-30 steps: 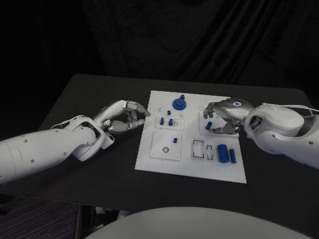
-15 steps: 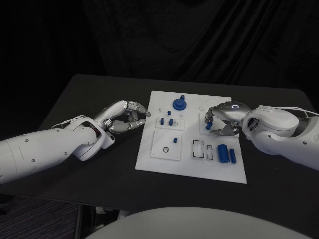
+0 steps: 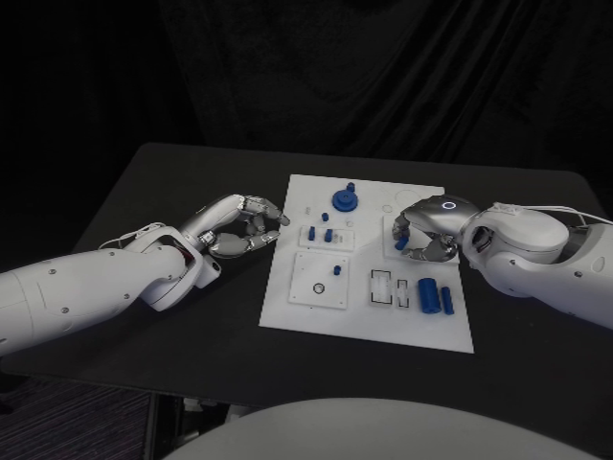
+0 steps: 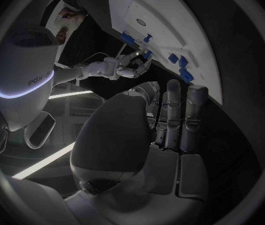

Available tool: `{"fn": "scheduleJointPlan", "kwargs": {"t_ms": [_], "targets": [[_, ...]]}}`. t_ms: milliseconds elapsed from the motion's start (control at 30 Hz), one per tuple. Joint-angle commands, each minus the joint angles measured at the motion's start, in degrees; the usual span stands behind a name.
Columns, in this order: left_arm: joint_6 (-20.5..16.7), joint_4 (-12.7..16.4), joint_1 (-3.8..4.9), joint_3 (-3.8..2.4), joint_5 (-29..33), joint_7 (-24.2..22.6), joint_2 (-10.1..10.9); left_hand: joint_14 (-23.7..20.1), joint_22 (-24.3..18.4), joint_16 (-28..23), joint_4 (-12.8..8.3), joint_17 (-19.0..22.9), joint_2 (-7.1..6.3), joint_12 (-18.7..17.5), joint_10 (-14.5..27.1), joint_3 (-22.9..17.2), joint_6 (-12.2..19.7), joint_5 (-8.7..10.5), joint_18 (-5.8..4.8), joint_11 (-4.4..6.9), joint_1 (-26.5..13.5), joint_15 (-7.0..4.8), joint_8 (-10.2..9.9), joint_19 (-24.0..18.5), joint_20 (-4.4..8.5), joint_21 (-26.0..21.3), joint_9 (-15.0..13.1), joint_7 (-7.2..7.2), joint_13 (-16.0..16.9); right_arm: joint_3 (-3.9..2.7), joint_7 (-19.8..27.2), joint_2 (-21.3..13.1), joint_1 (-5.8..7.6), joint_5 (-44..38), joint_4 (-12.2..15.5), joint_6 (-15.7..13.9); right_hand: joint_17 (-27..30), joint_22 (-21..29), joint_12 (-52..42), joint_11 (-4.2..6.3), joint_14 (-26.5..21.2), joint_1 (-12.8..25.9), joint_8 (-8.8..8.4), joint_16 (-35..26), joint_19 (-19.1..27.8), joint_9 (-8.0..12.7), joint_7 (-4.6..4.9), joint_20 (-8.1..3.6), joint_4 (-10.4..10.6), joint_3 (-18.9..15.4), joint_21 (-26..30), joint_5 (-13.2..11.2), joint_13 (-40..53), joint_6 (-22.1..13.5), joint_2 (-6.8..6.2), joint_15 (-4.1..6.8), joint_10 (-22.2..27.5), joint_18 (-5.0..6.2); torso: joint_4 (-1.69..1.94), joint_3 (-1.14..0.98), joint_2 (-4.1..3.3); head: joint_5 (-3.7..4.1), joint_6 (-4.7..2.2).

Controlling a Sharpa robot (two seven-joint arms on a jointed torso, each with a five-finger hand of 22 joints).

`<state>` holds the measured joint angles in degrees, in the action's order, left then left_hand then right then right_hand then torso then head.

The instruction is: Assemble the parts on the task board

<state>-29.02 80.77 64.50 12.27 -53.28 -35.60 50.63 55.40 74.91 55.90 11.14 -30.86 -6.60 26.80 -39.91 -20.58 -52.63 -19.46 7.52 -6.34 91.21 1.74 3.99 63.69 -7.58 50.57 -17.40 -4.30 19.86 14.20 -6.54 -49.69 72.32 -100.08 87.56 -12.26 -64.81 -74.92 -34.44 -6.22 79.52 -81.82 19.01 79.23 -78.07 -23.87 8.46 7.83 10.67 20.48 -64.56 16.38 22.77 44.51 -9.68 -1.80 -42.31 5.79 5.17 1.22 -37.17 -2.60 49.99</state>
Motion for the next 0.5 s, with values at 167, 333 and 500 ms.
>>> {"fn": "scheduleJointPlan", "kwargs": {"t_ms": [167,333,500], "targets": [[0.8,-0.1,-0.23,-0.05,0.3,-0.3,-0.2,-0.5,4.4,-0.3,-0.2,0.1,0.33,0.3,0.1,-0.2,0.3,-0.35,0.55,-0.41,0.2,0.0,-0.1,-0.3,-0.18,-0.3,0.1,-0.19,-0.1,-0.03,0.5,0.1,-0.2,1.2,-0.5,-1.7,-0.4,-8.5,2.0,0.1,0.7,-0.3,-0.34,0.4,-0.7,0.3,0.01,-0.05,-0.7,1.5,-1.0,-0.1,-1.5,2.1,0.82,0.04,-2.8,-0.8,-0.02,0.02,-0.03,-0.17,0.01],[1.0,-0.1,-0.45,-0.05,0.3,-0.2,-0.2,-0.5,4.4,-0.3,-0.3,0.1,0.37,0.3,0.0,-0.3,0.3,-0.5,0.58,-0.44,0.3,0.01,-0.1,-0.4,-0.18,-0.3,0.1,-0.25,-0.2,-0.03,0.6,0.2,-0.21,1.5,-0.7,-2.0,-0.6,-8.6,3.8,0.45,1.0,-1.0,-0.55,0.5,-0.9,0.5,-0.06,-0.28,-1.7,2.8,-1.4,-0.1,-2.8,3.6,1.21,0.33,-5.5,-0.84,0.0,0.03,-0.03,-0.15,0.01],[1.2,-0.2,-0.63,-0.05,0.3,-0.1,-0.2,-0.6,4.4,-0.3,-0.5,0.2,0.38,0.4,0.0,-0.3,0.3,-0.7,0.6,-0.48,0.5,0.02,-0.1,-0.5,-0.18,-0.4,0.2,-0.3,-0.2,-0.03,1.0,0.3,-0.22,1.5,-0.8,-2.9,-1.1,-8.8,5.1,1.13,1.4,-1.7,-0.38,0.7,-1.3,0.4,-0.35,-0.78,-3.1,3.7,-2.4,-0.2,-3.8,6.0,1.75,0.9,-8.8,-0.98,0.01,0.03,-0.01,-0.23,0.01]]}}
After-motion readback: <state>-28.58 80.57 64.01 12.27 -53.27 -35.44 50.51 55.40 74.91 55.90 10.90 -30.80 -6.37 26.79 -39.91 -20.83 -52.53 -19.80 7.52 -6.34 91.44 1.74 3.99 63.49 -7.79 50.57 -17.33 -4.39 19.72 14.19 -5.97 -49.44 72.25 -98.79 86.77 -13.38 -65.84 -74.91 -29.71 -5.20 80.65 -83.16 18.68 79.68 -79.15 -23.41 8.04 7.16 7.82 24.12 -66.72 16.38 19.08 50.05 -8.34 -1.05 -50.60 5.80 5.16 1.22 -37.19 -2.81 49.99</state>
